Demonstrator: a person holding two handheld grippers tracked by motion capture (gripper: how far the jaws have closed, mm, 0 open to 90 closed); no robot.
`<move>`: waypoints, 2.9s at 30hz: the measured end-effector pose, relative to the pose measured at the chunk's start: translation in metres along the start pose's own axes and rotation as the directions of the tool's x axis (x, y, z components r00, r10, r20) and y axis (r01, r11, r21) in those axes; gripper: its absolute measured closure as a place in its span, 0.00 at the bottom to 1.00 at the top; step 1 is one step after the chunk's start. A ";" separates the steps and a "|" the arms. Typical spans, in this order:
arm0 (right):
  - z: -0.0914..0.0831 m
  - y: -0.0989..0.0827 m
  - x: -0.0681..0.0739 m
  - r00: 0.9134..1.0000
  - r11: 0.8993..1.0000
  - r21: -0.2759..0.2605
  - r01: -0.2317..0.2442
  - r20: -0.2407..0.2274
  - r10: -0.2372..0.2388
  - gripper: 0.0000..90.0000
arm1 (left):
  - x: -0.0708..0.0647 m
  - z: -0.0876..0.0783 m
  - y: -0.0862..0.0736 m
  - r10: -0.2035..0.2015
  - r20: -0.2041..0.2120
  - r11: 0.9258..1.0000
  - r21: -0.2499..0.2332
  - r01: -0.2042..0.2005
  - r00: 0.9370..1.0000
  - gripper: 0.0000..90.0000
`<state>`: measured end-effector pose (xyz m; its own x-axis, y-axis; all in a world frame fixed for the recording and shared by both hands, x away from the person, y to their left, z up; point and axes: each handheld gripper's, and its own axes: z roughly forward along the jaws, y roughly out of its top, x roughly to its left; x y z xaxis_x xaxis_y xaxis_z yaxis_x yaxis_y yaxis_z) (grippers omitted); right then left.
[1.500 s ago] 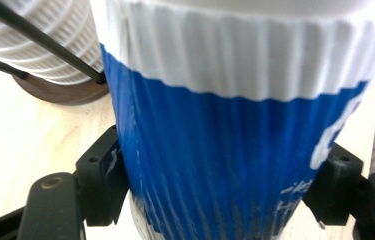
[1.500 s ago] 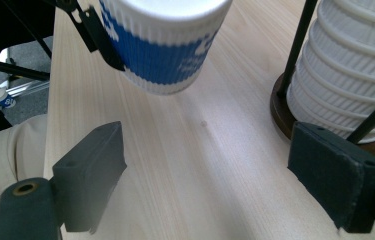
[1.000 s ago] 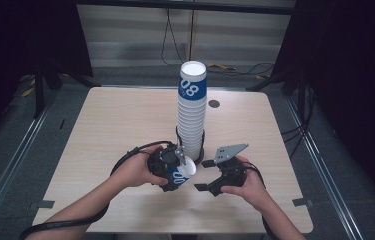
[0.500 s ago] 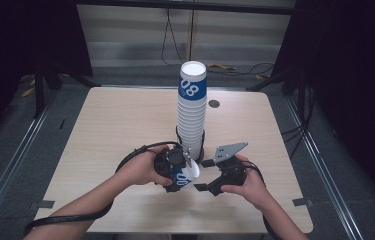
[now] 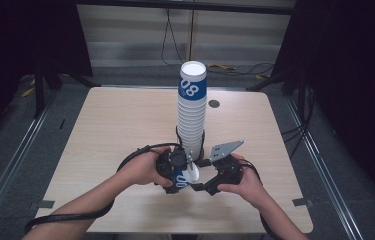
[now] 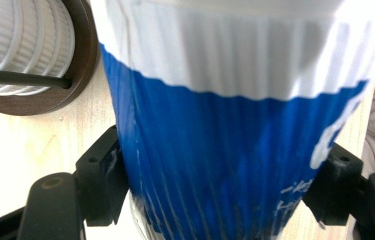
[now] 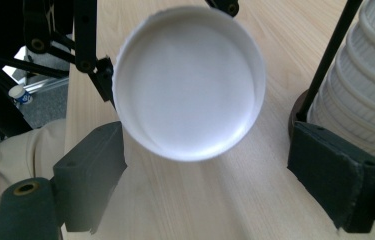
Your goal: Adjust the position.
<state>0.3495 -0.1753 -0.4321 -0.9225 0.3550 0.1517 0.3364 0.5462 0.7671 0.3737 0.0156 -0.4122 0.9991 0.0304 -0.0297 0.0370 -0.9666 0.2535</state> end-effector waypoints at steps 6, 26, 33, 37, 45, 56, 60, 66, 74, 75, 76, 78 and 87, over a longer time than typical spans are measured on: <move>0.004 0.003 0.002 1.000 1.000 0.000 0.000 -0.015 0.000 0.17 | -0.001 0.002 0.003 0.017 0.013 1.000 0.006 -0.017 1.000 0.28; 0.013 0.005 0.003 0.997 1.000 -0.027 -0.008 -0.074 0.006 0.32 | -0.001 0.002 0.002 0.041 0.013 0.999 0.015 -0.042 0.999 0.28; 0.010 0.004 0.002 0.997 0.999 -0.028 -0.017 -0.082 0.015 0.33 | -0.001 0.000 0.001 0.045 0.004 0.999 -0.023 -0.045 0.999 0.28; 0.009 0.004 0.002 0.996 1.000 -0.024 -0.020 -0.087 0.018 0.32 | -0.002 -0.001 0.003 0.050 0.000 0.999 -0.010 -0.050 0.999 0.28; 0.007 0.002 0.002 0.997 1.000 -0.017 -0.014 -0.073 0.013 0.32 | -0.001 0.000 0.005 0.055 0.003 0.998 -0.007 -0.055 0.998 0.27; 0.001 -0.001 -0.002 0.997 0.997 -0.060 -0.041 -0.070 0.036 0.32 | 0.006 -0.003 -0.007 0.012 0.032 0.987 -0.157 -0.007 0.999 0.22; 0.001 0.000 -0.001 0.997 0.997 -0.061 -0.041 -0.074 0.036 0.32 | 0.008 -0.003 -0.012 0.018 0.042 0.982 -0.188 -0.010 0.999 0.22; 0.001 0.001 -0.001 0.997 0.998 -0.053 -0.037 -0.075 0.033 0.32 | 0.008 -0.008 -0.014 0.014 0.037 0.981 -0.192 -0.007 0.999 0.22; 0.001 -0.002 -0.001 0.998 0.999 -0.035 -0.029 -0.062 0.027 0.32 | 0.010 -0.014 -0.018 -0.001 0.045 0.978 -0.210 0.011 0.999 0.21; 0.001 -0.004 -0.001 0.997 0.999 -0.036 -0.036 -0.065 0.034 0.32 | 0.010 -0.015 -0.020 -0.011 0.046 0.975 -0.221 0.021 0.999 0.20; 0.001 -0.005 -0.001 0.997 0.998 -0.040 -0.039 -0.064 0.036 0.32 | 0.010 -0.016 -0.021 -0.020 0.049 0.974 -0.223 0.030 0.999 0.20; -0.001 -0.007 -0.003 0.997 0.998 -0.050 -0.047 -0.062 0.044 0.32 | 0.011 -0.016 -0.023 -0.021 0.041 0.976 -0.215 0.029 0.999 0.20; -0.010 -0.013 -0.005 0.998 0.998 -0.041 -0.048 -0.037 0.047 0.32 | 0.013 -0.019 -0.038 -0.070 0.046 0.960 -0.267 0.080 0.996 0.20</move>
<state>0.3478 -0.1918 -0.4370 -0.9121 0.3516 0.2107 0.3727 0.4970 0.7837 0.3855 0.0573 -0.4041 0.9920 0.0867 -0.0916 0.1211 -0.8577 0.4997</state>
